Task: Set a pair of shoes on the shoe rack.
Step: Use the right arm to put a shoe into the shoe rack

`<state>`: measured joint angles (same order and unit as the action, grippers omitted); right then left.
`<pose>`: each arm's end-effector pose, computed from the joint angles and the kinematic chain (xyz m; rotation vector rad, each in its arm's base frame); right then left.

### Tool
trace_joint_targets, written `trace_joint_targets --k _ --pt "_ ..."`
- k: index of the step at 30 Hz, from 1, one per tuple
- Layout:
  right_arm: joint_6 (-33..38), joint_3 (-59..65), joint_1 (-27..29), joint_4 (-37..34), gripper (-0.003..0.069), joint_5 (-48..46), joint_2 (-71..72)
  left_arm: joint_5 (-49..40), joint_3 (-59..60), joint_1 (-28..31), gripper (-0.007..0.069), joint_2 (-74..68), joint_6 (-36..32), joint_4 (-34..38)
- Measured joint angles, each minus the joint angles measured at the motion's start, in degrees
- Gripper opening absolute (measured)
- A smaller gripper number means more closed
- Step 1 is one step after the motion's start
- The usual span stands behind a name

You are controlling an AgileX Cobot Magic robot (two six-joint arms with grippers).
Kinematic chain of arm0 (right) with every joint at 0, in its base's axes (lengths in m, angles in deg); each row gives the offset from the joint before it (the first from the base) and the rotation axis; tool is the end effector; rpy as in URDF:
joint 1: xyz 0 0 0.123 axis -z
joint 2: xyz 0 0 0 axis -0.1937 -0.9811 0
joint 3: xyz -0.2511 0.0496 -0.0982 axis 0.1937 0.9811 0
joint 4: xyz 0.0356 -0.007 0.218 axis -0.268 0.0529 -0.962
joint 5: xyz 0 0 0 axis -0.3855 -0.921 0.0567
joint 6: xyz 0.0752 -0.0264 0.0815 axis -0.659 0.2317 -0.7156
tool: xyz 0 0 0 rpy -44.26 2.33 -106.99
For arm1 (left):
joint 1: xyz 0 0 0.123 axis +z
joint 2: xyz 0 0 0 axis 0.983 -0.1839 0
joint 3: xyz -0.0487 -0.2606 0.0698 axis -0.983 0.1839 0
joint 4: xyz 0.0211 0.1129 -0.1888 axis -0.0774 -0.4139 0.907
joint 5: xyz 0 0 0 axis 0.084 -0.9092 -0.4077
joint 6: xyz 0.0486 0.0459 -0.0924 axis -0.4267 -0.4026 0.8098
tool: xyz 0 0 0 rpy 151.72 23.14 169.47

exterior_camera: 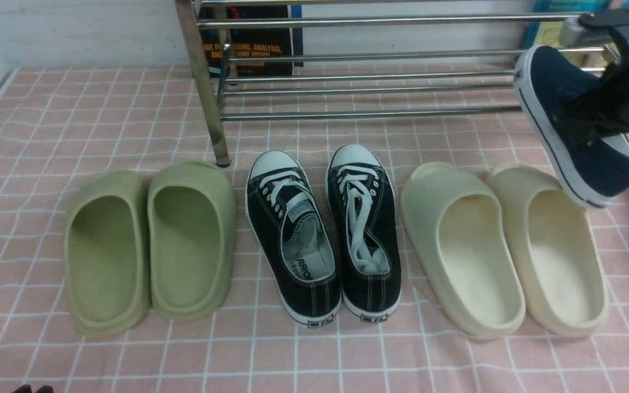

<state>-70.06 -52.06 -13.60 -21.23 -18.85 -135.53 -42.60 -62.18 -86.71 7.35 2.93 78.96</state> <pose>0.3960 0.0305 0.2667 -0.2260 2.5414 0.1299 0.0533 -0.0094 0.1660 0.0990 1.8709 -0.1348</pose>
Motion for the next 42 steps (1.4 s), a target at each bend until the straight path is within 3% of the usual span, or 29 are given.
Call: trace_joint_targets --k 13,29,35,42 --pt "0.5 -35.0 -2.1 2.1 0.0033 -6.1 -23.5 0.0 0.0 0.0 0.0181 0.0 0.0 0.0" --pt "0.5 -37.5 -2.4 2.0 0.0052 -5.9 -25.8 0.0 0.0 0.0 0.0197 0.0 0.0 0.0" --pt "0.7 -37.5 -2.4 3.0 0.0113 -6.8 -25.5 0.0 0.0 0.0 0.0201 0.0 0.1 0.0" --pt "0.7 -36.0 -2.3 3.4 0.0286 -7.0 -21.5 0.0 0.0 0.0 0.0202 0.0 0.1 0.0"
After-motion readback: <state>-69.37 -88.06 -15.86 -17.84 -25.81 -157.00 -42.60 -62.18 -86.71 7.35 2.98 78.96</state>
